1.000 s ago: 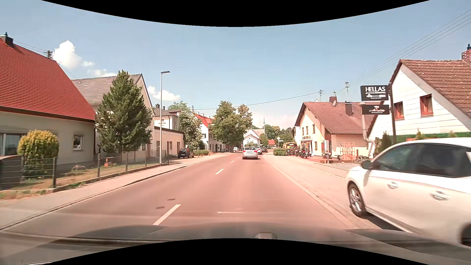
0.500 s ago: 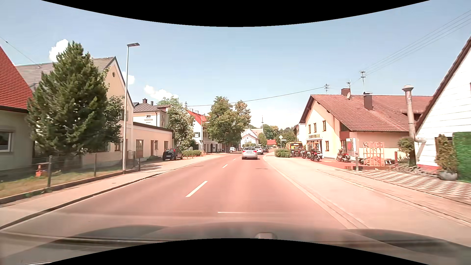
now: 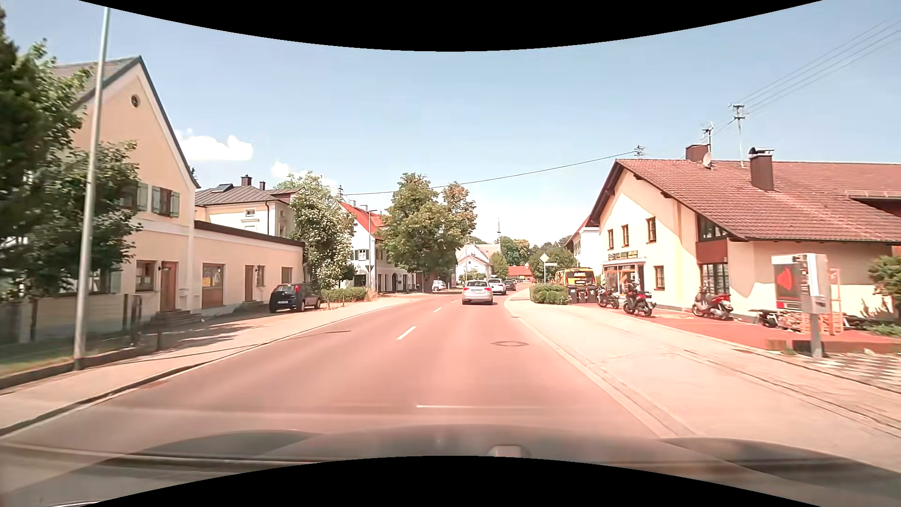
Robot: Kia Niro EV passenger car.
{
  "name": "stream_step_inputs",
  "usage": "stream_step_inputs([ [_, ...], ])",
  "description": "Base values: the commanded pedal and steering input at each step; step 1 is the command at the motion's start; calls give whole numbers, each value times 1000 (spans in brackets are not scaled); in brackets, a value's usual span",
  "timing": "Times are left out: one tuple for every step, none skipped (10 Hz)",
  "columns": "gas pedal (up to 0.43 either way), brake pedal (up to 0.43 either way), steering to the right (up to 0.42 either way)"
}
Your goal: Follow the waypoints while adhering to traffic rules and regulations
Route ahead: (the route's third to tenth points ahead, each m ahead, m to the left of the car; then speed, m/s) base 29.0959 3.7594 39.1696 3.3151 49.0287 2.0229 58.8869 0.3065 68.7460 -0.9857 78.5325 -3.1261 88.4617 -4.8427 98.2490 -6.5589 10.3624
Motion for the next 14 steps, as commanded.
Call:
stream_step_inputs([
  [138,0,7],
  [138,0,7],
  [138,0,6],
  [138,0,6],
  [138,0,3],
  [130,0,0],
  [130,0,0],
  [130,0,0],
  [130,0,0],
  [130,0,0],
  [130,0,1],
  [118,0,1],
  [118,0,1],
  [87,0,2],
])
